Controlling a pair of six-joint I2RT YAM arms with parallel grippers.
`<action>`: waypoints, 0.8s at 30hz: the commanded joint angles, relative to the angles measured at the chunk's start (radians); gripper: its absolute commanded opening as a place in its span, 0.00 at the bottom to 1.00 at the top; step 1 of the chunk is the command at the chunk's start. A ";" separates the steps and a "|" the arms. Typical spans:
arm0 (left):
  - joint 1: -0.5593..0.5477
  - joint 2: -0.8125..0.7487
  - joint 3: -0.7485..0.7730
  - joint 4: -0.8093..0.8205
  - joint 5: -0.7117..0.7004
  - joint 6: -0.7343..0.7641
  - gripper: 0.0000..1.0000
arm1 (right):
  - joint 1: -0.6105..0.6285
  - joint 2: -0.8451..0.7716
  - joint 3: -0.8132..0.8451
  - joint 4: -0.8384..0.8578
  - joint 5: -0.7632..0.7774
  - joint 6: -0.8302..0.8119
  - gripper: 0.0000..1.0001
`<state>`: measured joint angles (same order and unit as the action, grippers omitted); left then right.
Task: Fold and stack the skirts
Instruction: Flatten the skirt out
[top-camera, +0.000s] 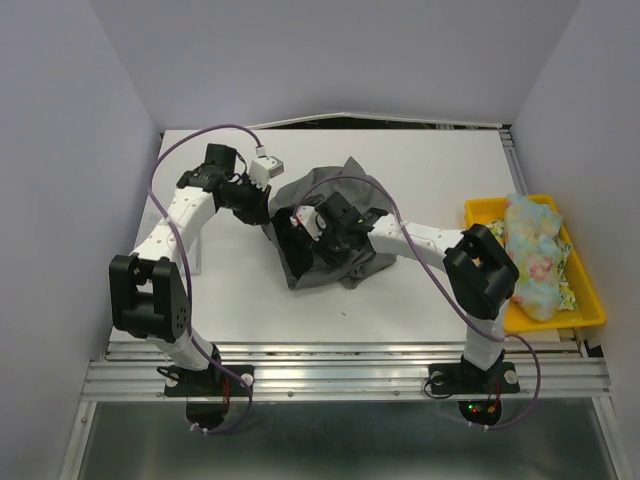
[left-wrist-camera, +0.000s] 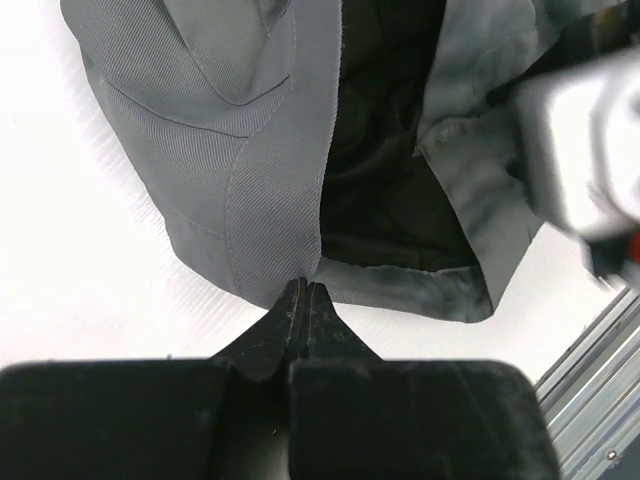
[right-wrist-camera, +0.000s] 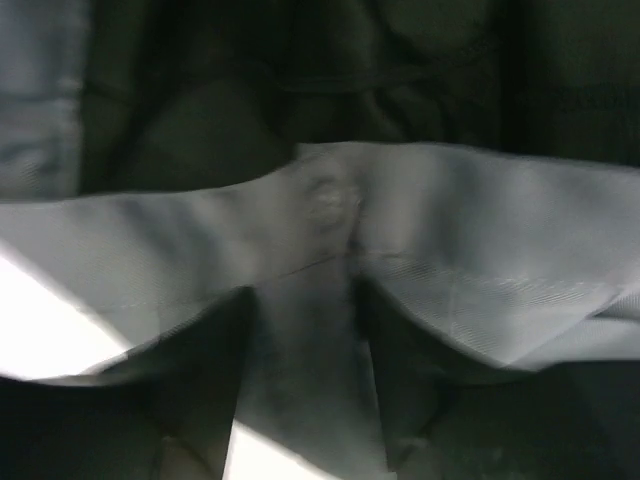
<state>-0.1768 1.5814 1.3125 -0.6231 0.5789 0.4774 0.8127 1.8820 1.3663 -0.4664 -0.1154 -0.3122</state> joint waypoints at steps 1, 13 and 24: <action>-0.004 -0.014 -0.010 0.011 0.018 -0.003 0.00 | -0.004 -0.012 0.017 0.092 0.152 -0.016 0.32; 0.019 -0.061 0.004 -0.017 -0.039 0.012 0.00 | -0.199 -0.372 0.056 0.137 -0.022 0.070 0.01; 0.026 -0.233 0.117 0.006 -0.125 -0.011 0.00 | -0.620 -0.480 0.166 0.155 -0.334 0.260 0.01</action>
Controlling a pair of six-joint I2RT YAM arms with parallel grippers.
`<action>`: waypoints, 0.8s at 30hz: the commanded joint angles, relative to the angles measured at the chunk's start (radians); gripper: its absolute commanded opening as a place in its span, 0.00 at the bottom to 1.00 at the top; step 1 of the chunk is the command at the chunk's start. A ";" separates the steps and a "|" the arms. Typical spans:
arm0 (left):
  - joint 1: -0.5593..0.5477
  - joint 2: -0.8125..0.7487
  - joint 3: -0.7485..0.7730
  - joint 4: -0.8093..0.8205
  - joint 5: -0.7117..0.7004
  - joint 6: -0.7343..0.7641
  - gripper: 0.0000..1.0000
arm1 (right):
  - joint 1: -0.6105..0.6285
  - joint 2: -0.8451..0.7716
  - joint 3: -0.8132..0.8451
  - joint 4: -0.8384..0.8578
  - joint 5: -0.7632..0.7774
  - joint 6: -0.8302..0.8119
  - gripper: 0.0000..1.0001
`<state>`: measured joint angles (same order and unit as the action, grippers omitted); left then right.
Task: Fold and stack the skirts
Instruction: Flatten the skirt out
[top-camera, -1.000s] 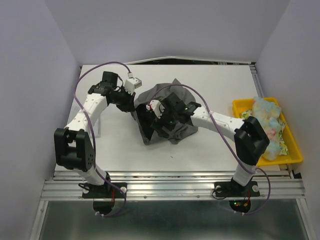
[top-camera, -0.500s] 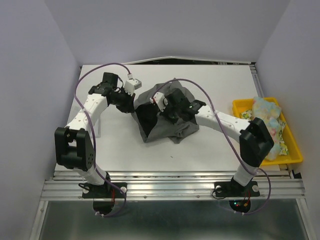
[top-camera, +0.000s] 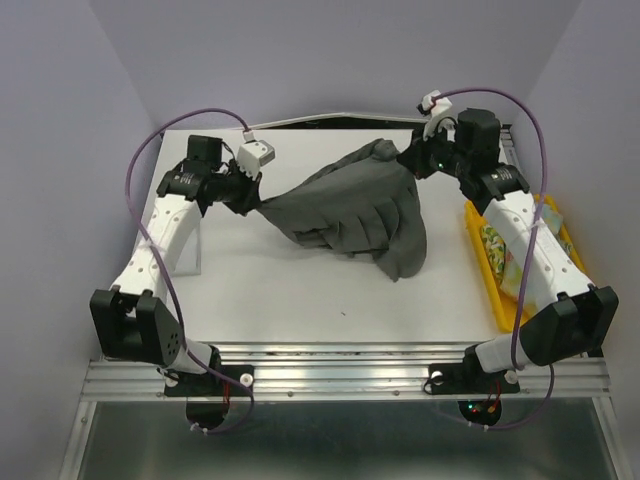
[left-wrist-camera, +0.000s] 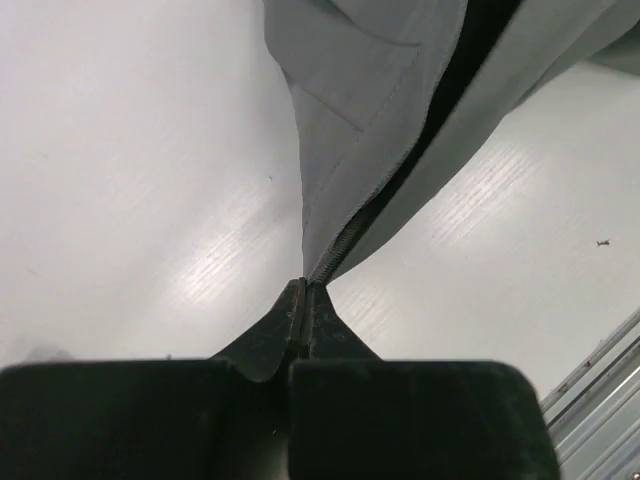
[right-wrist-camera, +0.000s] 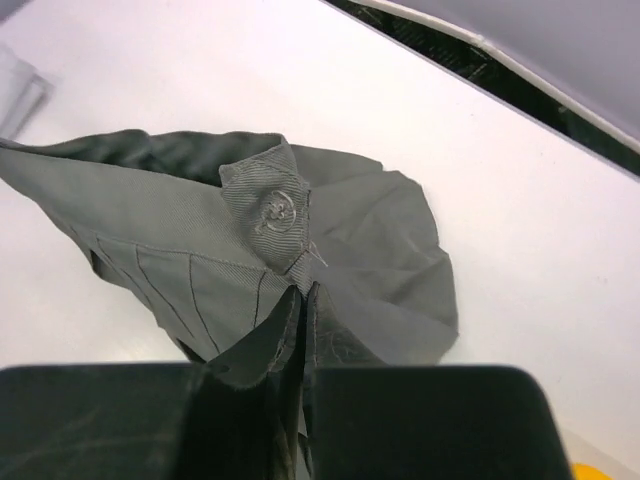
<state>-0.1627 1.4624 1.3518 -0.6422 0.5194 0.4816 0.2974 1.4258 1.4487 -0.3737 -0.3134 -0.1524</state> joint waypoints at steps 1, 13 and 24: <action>0.014 -0.129 0.082 0.033 -0.071 -0.018 0.00 | -0.131 -0.025 0.094 0.074 -0.153 0.117 0.01; 0.014 -0.231 0.035 0.087 -0.073 -0.024 0.00 | -0.185 -0.075 -0.005 0.238 -0.202 0.214 0.01; 0.032 0.378 0.934 0.159 -0.286 -0.136 0.00 | -0.216 0.479 0.677 0.361 -0.072 0.287 0.01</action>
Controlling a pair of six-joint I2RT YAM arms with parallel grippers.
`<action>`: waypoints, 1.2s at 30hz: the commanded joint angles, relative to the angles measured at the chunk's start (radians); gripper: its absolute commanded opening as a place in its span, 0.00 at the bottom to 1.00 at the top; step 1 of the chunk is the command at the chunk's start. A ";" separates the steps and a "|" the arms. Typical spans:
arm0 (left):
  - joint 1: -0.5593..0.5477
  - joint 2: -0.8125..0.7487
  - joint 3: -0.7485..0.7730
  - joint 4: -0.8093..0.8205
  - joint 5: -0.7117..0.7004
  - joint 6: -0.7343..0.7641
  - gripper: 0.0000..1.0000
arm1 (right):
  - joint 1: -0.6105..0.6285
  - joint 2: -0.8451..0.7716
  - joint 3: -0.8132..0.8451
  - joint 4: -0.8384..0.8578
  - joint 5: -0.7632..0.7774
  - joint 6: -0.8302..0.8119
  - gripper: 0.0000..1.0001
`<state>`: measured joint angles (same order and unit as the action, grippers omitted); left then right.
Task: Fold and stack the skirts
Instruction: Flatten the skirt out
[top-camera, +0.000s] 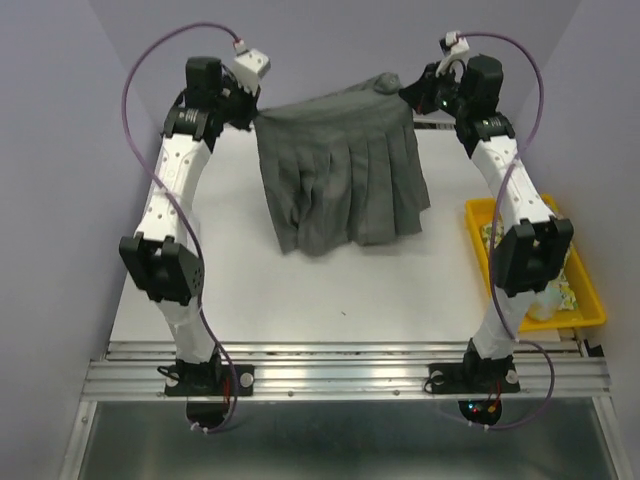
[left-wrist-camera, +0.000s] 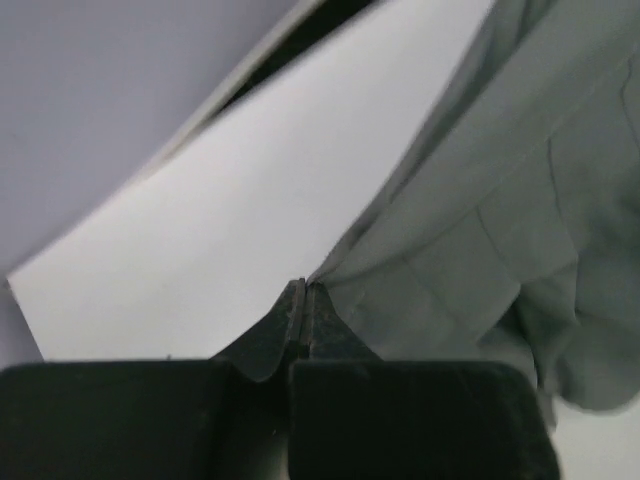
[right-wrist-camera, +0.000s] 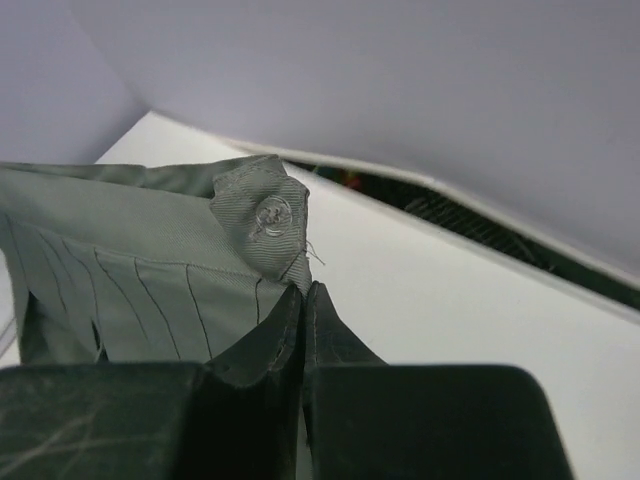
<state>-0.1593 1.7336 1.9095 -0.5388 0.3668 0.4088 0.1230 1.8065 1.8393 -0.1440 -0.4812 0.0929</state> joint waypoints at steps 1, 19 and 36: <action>0.029 0.139 0.449 0.045 -0.140 -0.064 0.00 | -0.042 0.099 0.337 0.132 0.096 0.042 0.01; 0.029 -0.356 -0.227 0.367 -0.103 -0.037 0.00 | -0.063 -0.255 -0.140 0.344 -0.034 -0.013 0.01; 0.027 -0.289 -0.161 0.312 -0.052 -0.120 0.00 | -0.063 -0.184 -0.074 0.242 -0.023 0.062 0.01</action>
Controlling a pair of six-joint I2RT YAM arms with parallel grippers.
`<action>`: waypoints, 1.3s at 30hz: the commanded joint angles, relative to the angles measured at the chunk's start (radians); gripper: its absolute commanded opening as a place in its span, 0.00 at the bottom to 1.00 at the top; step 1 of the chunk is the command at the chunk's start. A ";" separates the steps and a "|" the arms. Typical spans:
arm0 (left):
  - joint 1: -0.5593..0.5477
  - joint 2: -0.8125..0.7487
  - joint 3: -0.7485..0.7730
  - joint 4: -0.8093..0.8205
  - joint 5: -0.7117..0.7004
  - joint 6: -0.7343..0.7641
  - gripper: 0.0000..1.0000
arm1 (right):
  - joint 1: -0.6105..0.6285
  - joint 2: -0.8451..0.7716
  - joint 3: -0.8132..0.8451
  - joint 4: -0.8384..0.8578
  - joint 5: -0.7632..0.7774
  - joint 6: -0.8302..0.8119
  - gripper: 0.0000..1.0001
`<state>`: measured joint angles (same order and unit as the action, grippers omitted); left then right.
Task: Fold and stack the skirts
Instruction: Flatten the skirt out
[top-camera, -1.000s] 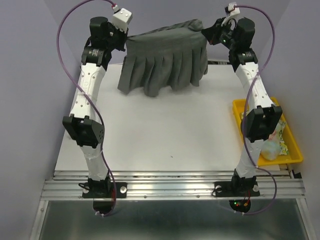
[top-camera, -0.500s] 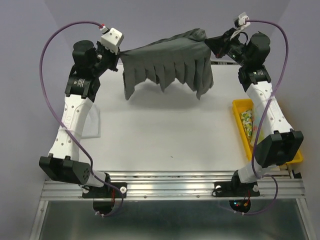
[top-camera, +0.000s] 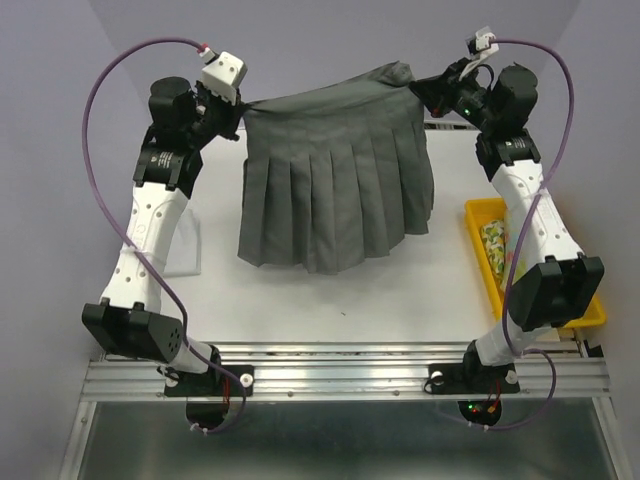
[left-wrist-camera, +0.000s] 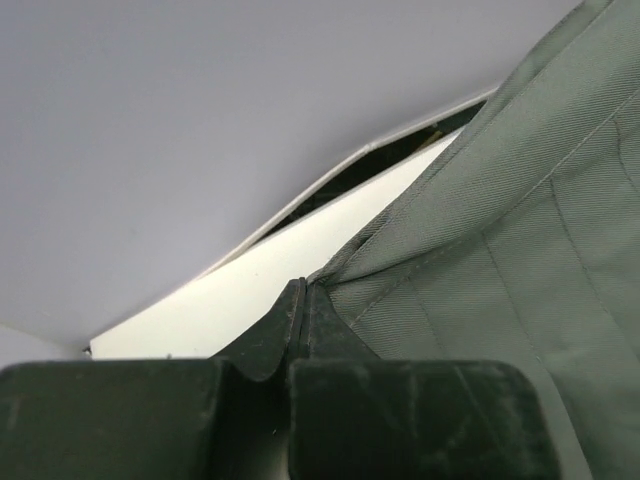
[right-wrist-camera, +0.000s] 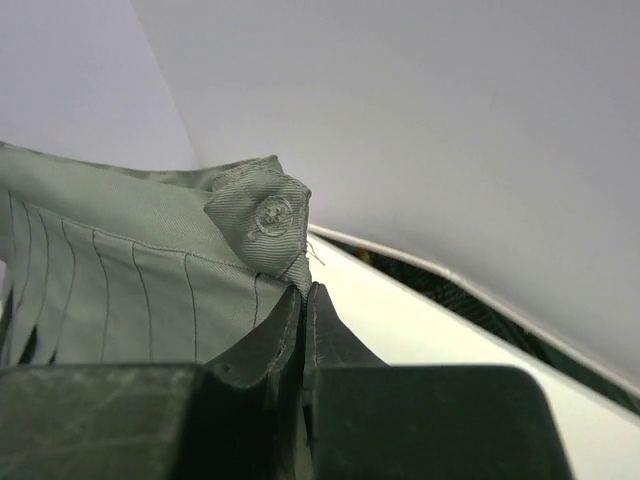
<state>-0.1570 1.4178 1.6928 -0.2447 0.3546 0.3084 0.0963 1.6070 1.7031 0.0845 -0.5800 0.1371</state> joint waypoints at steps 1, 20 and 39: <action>0.025 0.026 0.054 0.019 -0.039 -0.020 0.00 | -0.036 0.011 0.059 0.012 0.065 0.016 0.01; 0.019 -0.319 -0.246 -0.016 0.006 0.037 0.00 | -0.036 -0.342 -0.223 -0.075 -0.034 0.018 0.01; -0.006 0.122 -0.302 0.011 0.026 -0.048 0.22 | -0.036 0.116 -0.286 -0.235 0.114 0.127 0.55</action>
<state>-0.1684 1.3361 1.3502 -0.2943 0.4377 0.2893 0.0826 1.5520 1.3567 -0.1005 -0.5621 0.2123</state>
